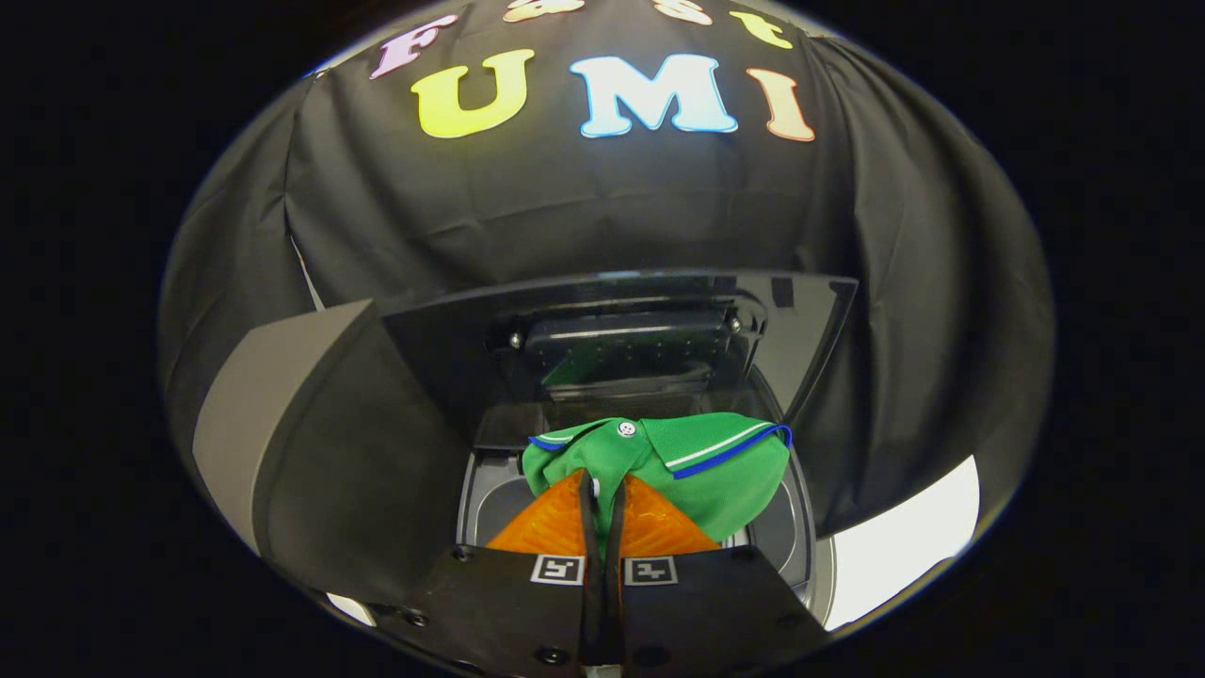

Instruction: Put the clothes into the washing machine and then close the washing machine lid.

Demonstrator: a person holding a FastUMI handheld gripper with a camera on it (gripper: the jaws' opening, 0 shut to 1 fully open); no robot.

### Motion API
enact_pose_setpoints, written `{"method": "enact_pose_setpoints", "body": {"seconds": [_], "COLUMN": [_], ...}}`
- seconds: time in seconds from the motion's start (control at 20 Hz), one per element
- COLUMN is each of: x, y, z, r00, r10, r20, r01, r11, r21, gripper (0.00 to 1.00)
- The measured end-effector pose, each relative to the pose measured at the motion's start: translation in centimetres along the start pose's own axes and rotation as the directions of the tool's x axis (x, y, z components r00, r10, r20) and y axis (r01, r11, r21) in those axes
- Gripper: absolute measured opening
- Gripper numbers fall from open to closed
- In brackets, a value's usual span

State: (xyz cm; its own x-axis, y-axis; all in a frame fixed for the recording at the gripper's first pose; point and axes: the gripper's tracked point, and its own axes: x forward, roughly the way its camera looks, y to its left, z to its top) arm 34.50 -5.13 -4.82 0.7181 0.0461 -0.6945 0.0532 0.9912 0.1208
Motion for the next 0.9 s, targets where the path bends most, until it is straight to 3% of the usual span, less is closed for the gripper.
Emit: {"method": "enact_pose_setpoints", "body": {"seconds": [0.9], "x": [8.6], "y": [-1.9], "z": [-6.5], "r00": [0.992], "r10": [-0.02], "r20": [-0.124], "r01": [0.016], "r11": [0.999], "r21": [-0.032], "gripper": [0.02]}}
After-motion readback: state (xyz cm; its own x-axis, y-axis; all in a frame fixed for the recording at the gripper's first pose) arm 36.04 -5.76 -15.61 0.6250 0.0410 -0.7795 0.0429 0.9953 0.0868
